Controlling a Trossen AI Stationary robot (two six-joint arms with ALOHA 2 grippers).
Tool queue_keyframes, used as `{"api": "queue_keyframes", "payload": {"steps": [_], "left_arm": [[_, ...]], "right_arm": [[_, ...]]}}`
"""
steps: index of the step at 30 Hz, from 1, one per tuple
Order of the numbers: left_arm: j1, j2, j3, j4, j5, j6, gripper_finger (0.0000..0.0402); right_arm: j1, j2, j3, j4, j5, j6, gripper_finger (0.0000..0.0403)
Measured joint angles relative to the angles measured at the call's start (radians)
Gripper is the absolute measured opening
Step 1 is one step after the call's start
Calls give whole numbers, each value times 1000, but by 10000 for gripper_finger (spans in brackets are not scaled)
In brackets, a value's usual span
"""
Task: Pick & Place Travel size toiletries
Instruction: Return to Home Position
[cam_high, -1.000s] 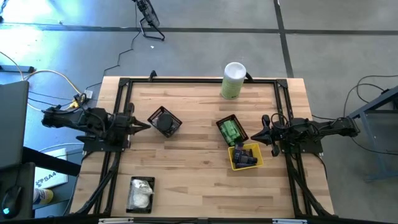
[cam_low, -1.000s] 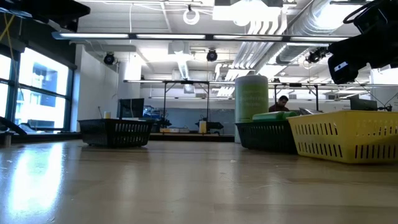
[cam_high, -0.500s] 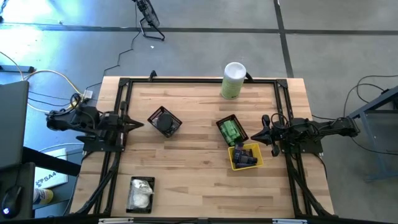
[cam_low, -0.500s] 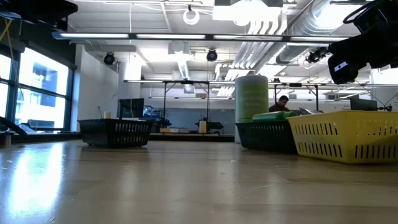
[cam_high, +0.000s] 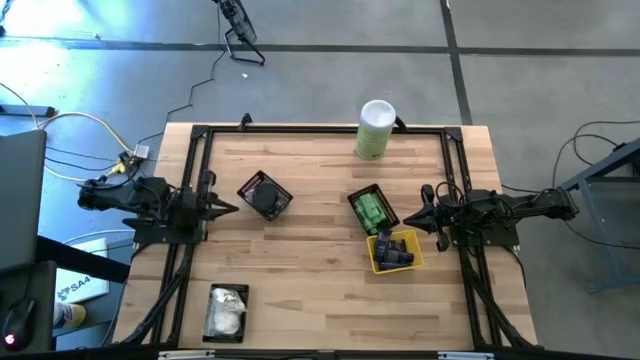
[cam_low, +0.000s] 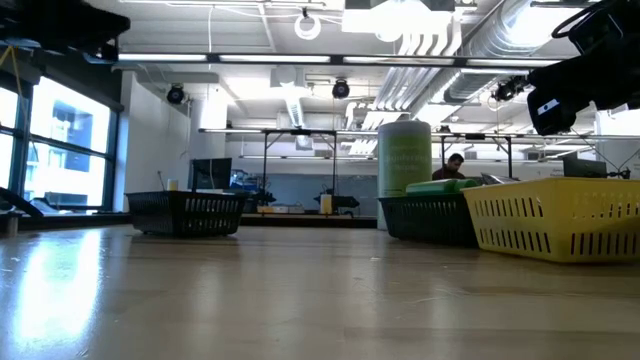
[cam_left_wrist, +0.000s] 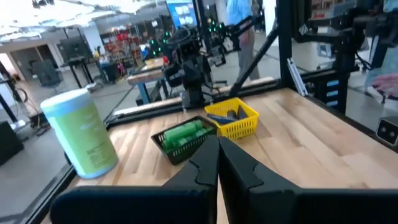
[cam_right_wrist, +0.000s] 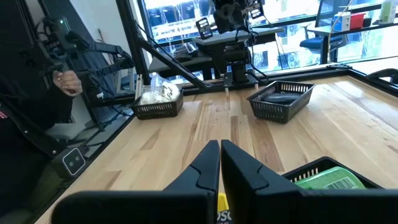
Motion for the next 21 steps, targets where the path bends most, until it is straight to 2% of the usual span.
{"api": "queue_keyframes", "payload": {"steps": [4,9,14,21], "left_arm": [[0,0,-95,109,15,1,3],[0,-1,-175,230,133,26,3],[0,0,-212,234,201,27,3],[0,-1,-222,231,205,24,3]], "right_arm": [[0,0,0,0,0,0,8],[0,0,0,0,0,0,8],[0,0,0,0,0,0,8],[0,0,0,0,0,0,8]]}}
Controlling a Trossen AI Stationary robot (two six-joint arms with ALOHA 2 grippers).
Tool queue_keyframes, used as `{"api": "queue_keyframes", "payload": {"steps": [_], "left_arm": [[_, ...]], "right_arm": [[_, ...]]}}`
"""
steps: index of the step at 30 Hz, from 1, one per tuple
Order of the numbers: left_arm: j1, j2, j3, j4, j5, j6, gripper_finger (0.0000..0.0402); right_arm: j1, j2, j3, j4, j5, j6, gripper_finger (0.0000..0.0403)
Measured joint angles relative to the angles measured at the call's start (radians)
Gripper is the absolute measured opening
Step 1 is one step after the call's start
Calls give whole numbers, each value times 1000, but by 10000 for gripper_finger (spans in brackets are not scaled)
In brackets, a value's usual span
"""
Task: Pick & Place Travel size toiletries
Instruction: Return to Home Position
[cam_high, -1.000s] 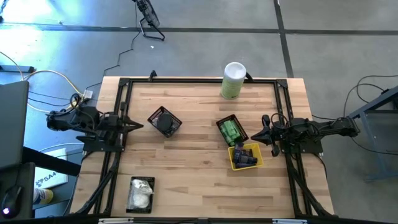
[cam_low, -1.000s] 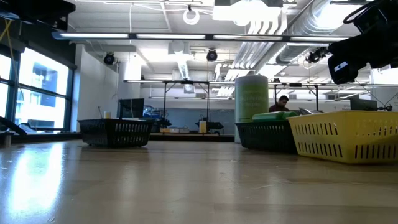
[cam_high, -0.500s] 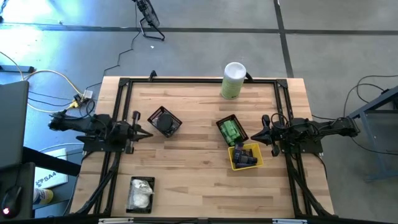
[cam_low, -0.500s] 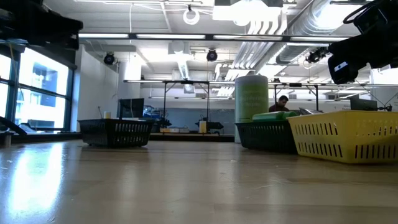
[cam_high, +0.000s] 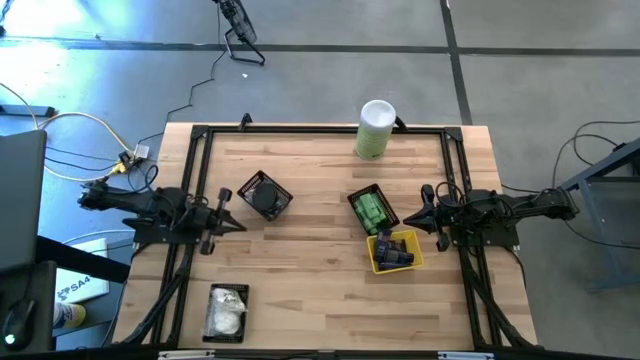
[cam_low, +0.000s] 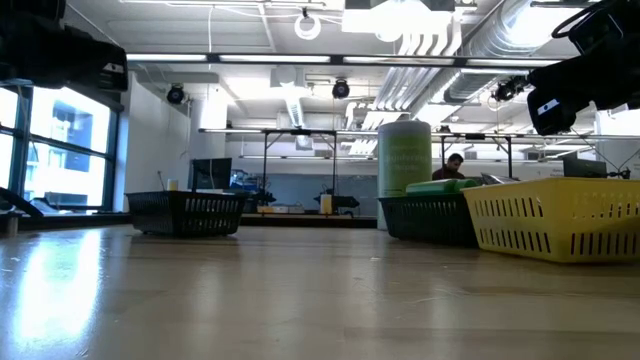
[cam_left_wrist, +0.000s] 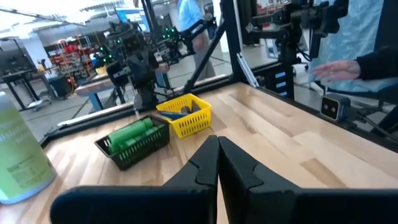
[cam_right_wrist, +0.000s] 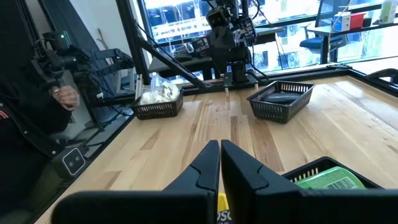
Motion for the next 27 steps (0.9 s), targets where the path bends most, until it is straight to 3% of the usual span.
{"api": "queue_keyframes", "payload": {"steps": [8,27], "left_arm": [[0,0,-72,112,-1,-7,3],[0,17,-66,52,-32,-49,3]], "right_arm": [[0,0,0,0,0,0,8],[0,0,0,-1,0,0,8]]}}
